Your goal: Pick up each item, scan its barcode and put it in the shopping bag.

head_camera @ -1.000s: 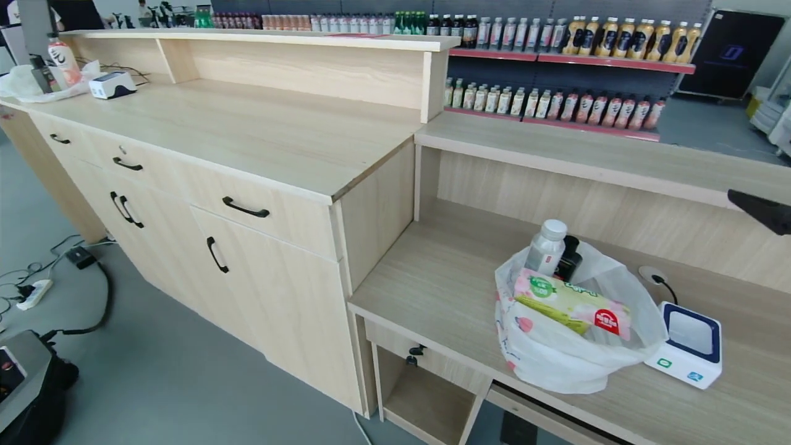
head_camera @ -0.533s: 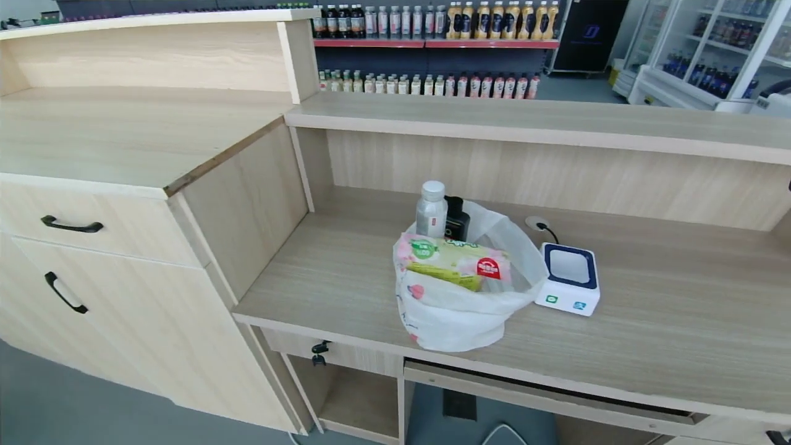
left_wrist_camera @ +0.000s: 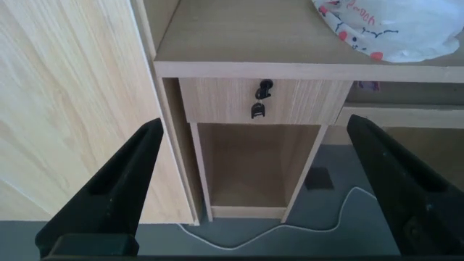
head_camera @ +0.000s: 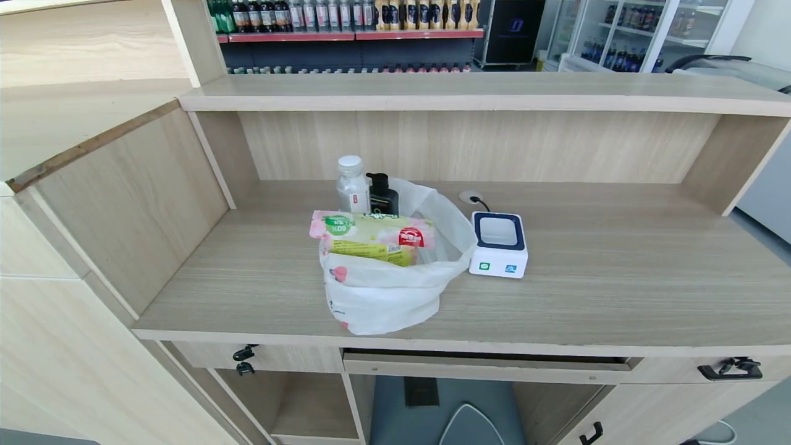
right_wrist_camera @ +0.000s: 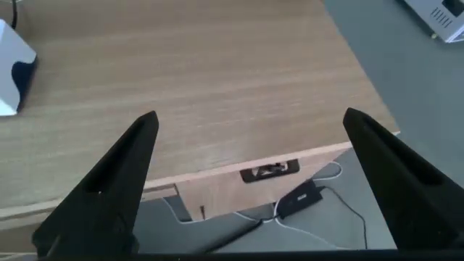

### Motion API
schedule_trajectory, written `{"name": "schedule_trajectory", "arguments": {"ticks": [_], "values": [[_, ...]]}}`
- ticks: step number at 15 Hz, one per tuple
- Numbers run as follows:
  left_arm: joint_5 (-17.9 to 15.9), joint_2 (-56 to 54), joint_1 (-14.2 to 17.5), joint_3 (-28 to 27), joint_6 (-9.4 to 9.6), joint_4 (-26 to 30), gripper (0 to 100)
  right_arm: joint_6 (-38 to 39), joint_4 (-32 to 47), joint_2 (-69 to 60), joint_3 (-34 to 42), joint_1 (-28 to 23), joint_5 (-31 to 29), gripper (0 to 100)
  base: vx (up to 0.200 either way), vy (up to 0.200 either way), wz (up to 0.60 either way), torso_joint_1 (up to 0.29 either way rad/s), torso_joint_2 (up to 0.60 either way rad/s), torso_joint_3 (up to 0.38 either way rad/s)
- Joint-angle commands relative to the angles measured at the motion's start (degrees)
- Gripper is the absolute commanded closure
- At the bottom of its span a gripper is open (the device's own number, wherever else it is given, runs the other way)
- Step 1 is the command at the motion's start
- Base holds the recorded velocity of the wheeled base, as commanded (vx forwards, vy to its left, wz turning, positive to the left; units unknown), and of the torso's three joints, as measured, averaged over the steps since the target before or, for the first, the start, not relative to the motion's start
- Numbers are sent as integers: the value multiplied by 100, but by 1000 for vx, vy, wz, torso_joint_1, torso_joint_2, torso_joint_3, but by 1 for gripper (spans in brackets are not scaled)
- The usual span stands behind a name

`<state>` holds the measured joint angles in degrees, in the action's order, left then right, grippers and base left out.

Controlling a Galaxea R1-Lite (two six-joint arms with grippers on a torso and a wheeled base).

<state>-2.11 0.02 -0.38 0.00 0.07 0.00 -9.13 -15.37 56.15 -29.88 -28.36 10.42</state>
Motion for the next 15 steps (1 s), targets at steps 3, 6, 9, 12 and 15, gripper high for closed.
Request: {"name": "schedule_trajectory", "arguments": {"ticks": [3,6,9,12,15], "values": [[0,6,3,0,1,0,0,544,-89,-2943,2988,1210,-93,0,0,0,0,0,0,0],[0,6,3,0,1,0,0,869,1520,-4719,2944,1623,-700,0,0,0,0,0,0,0],[0,6,3,0,1,0,0,931,1388,-5044,2988,1763,-726,0,0,0,0,0,0,0],[0,6,3,0,1,0,0,983,1370,-5044,2988,1798,-735,0,0,0,0,0,0,0],[0,6,3,0,1,0,0,983,1361,-5044,2988,1904,-743,0,0,0,0,0,0,0]]}}
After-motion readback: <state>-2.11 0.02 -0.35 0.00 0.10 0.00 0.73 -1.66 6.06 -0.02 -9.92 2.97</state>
